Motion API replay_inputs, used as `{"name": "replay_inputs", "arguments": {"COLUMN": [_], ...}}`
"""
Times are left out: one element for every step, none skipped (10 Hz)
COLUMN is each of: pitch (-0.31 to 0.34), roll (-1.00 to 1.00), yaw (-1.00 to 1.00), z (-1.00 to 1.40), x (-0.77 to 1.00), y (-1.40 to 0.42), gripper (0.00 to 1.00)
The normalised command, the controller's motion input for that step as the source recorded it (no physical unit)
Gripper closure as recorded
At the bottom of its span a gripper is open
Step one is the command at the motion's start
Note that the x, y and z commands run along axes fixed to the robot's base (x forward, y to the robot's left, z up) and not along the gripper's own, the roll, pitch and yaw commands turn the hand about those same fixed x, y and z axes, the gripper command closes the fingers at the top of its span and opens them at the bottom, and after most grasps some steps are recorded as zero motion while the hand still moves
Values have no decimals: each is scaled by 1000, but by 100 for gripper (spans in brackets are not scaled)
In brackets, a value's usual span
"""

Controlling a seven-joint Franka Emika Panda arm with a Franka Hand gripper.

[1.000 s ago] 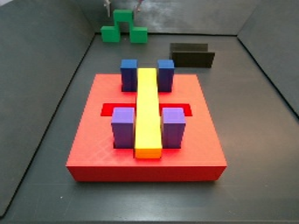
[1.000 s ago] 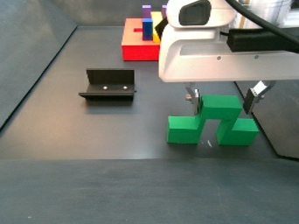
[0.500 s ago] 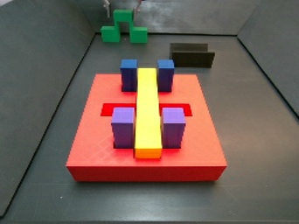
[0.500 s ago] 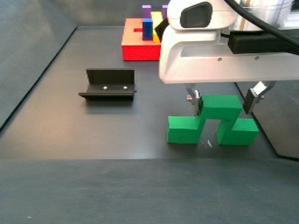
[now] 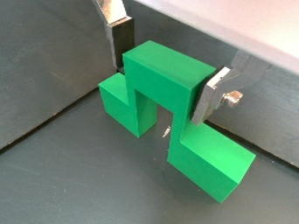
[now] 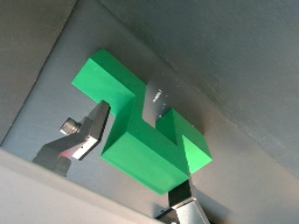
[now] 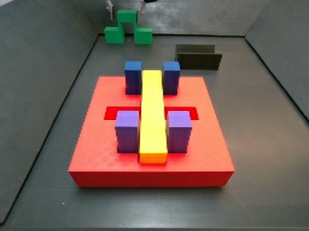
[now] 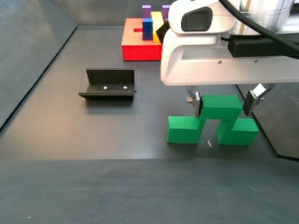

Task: Pick up the green object. Move up. Move to above the board. Insert the green object.
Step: Pick up the green object.

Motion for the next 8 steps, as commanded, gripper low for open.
{"name": "replay_inputs", "arguments": {"pitch": [0, 0, 0, 0, 0, 0, 0, 0], "roll": [0, 0, 0, 0, 0, 0, 0, 0], "yaw": [14, 0, 0, 0, 0, 0, 0, 0], "z": [0, 0, 0, 0, 0, 0, 0, 0], "x": [0, 0, 0, 0, 0, 0, 0, 0], "y": [0, 0, 0, 0, 0, 0, 0, 0], "gripper": [0, 0, 100, 100, 100, 100, 100, 100]}}
